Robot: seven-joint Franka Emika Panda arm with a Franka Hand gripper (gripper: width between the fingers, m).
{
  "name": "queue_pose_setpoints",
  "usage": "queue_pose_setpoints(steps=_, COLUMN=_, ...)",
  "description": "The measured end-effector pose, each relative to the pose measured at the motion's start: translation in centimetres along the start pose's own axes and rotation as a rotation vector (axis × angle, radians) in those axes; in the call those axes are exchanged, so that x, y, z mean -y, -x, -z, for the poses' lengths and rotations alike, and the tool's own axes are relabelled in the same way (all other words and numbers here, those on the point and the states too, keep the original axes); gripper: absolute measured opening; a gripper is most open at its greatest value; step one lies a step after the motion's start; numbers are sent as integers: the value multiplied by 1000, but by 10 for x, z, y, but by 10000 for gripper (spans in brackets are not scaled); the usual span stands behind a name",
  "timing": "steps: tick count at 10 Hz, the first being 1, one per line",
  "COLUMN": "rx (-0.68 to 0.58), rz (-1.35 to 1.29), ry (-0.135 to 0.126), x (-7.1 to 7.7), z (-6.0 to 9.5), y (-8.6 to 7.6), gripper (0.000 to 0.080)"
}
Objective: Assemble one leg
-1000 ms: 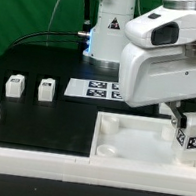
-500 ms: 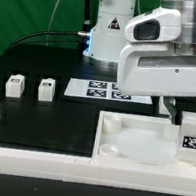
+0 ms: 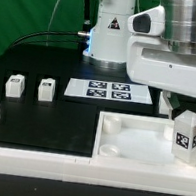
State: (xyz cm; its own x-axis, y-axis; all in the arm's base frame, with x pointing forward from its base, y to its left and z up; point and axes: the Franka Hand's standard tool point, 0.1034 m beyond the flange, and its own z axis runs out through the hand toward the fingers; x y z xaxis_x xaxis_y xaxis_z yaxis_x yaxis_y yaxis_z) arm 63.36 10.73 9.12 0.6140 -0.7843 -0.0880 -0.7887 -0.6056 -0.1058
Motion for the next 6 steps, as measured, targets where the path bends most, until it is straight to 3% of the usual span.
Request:
queue_pose_setpoints(steps=5, rx=37, rz=-535, ry=-4, x=-1, z=-3, y=5, gripper=294)
queue_pose_setpoints(steps=6, rx=41, rz=-541, ry=-4, x=0, z=-4, y=7, gripper=294)
